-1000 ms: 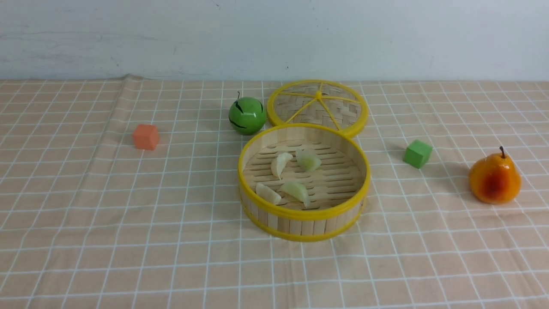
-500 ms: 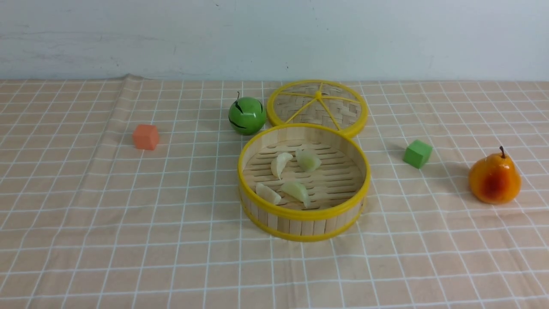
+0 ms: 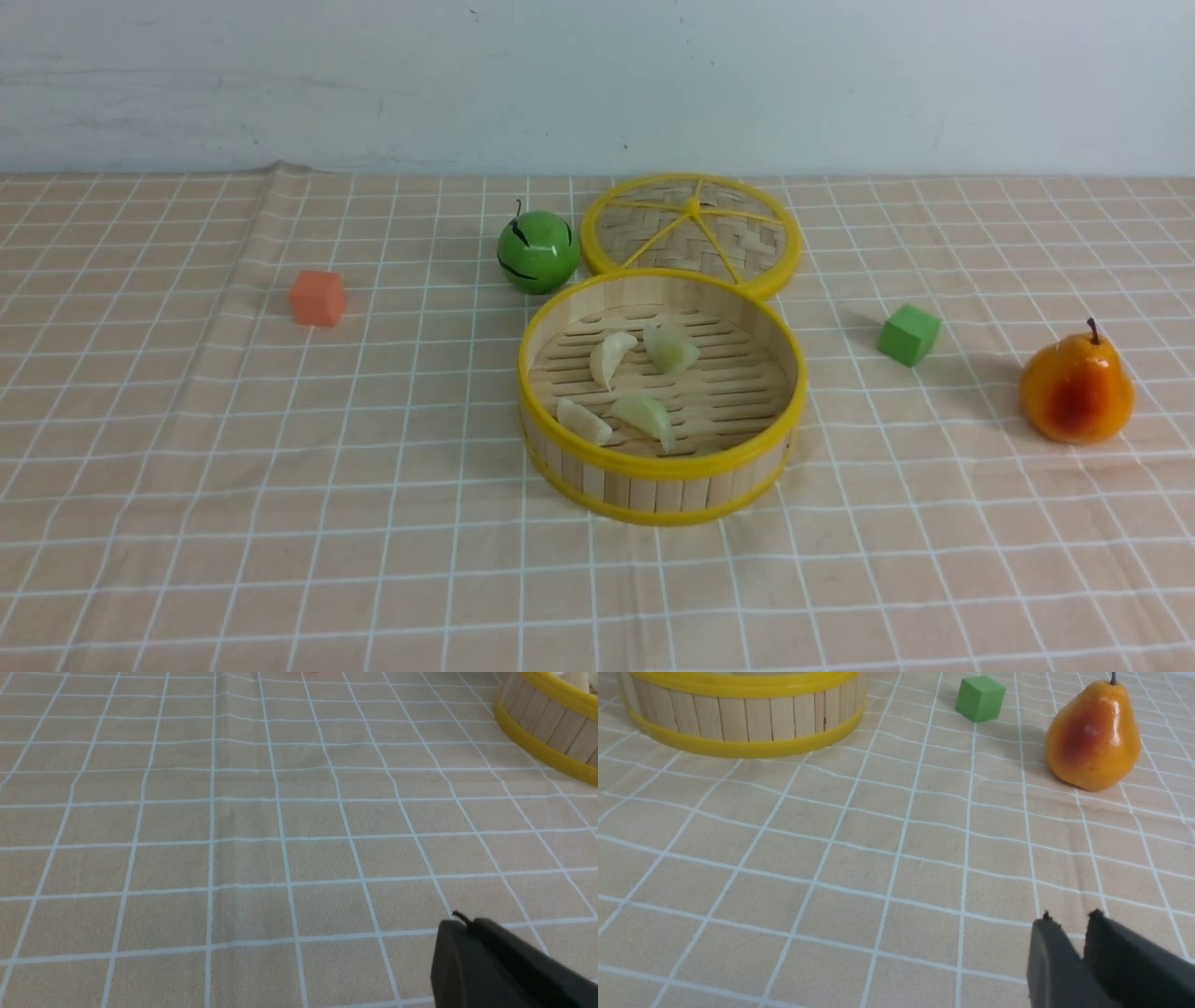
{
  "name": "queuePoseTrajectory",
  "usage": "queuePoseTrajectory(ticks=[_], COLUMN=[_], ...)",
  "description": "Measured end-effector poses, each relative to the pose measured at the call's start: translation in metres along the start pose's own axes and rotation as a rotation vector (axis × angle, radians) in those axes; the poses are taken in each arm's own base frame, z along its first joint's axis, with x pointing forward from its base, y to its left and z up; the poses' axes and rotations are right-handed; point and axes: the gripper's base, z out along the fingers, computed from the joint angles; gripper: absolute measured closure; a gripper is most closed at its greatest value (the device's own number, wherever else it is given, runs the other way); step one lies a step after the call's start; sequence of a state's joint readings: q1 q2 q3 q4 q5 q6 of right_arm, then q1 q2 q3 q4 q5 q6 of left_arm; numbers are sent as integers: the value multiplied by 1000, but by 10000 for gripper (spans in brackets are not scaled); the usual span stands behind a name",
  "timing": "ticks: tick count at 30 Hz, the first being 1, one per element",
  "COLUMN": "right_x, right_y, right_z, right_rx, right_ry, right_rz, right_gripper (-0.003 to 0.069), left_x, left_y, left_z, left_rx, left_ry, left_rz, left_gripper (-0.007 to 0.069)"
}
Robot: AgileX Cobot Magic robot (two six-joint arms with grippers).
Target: Put the dumplings into the steamer on the table with the brown tablecloth.
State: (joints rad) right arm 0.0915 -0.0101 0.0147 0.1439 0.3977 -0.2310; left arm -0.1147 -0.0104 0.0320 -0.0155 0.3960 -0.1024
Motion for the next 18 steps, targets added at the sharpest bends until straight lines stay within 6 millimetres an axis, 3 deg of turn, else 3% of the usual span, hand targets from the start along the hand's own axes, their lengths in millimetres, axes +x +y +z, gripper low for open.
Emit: queuePoseTrajectory(ticks=[18], right_x=[0], right_y=[0], right_z=[0], right_rx=[0], right_ry=[0], right_rz=[0], right_gripper=[517], left_x=[0], left_y=[0], left_z=[0], left_rx=[0], left_ry=[0], left_rz=[0], left_gripper=[634])
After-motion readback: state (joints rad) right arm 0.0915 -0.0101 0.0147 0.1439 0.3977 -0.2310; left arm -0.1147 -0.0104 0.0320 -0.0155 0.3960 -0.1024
